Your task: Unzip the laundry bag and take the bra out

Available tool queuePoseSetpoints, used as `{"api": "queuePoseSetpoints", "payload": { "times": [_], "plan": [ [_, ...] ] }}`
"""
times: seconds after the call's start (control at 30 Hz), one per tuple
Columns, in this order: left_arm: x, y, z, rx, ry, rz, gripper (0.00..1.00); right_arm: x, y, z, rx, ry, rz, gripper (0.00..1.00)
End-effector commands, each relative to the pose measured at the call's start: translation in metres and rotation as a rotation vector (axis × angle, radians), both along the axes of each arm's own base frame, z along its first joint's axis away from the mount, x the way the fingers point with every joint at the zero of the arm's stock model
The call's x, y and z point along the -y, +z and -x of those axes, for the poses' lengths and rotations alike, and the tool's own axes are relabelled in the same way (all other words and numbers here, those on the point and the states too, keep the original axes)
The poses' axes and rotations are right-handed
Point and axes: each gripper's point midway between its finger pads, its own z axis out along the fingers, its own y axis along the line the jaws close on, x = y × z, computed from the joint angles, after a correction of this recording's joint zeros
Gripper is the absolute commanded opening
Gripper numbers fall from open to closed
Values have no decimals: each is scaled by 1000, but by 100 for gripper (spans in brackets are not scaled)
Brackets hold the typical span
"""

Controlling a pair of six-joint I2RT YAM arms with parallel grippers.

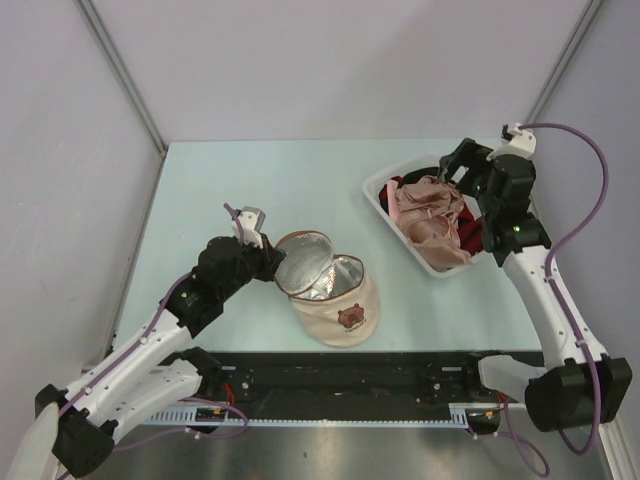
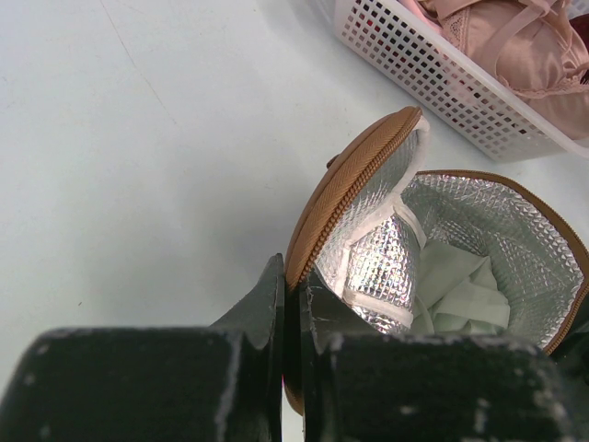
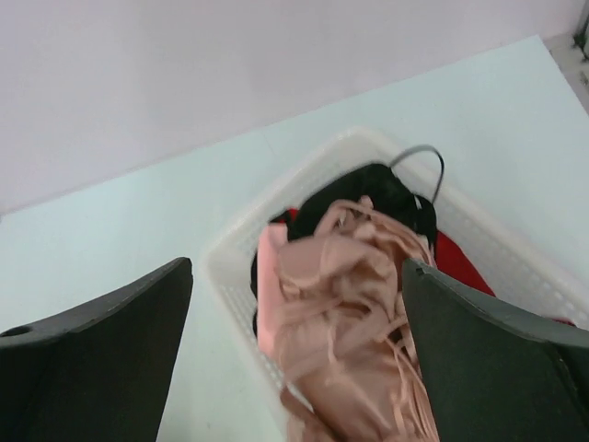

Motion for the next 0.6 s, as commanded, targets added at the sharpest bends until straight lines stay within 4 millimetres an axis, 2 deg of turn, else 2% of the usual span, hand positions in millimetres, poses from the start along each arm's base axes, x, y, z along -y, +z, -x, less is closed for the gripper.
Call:
{"api": "queuePoseSetpoints", "payload": {
  "times": [0.0,0.03,0.07,0.13,0.17,0.27,0.3,0.43,0.57],
  "plan": [
    [4,28,-4,65,-8,29,0,-14,-45,51,-231,70,19,99],
    [3,29,-4,69,-6,28,0,-17,-61,63,-270,70,35,99],
    [1,31,-3,75,-2,27,0,-22,-68,80,-285,64,64,99],
    [-3,33,-4,80,19,22,0,-14,-75,107,-264,18,80,99],
    [-5,37,-4,91,30,28,0,-19,-79,118,-268,38,96,100],
    [-9,57,-6,137,51,46,0,-18,-88,143,-270,57,112,100],
    [-10,66,-7,155,56,57,1,-19,-92,147,-278,69,117,100],
    [-7,83,-13,182,61,66,0,-31,-135,147,-419,128,163,100],
    [-2,98,-16,202,50,86,0,-25,-148,134,-438,63,208,100]
  ]
}}
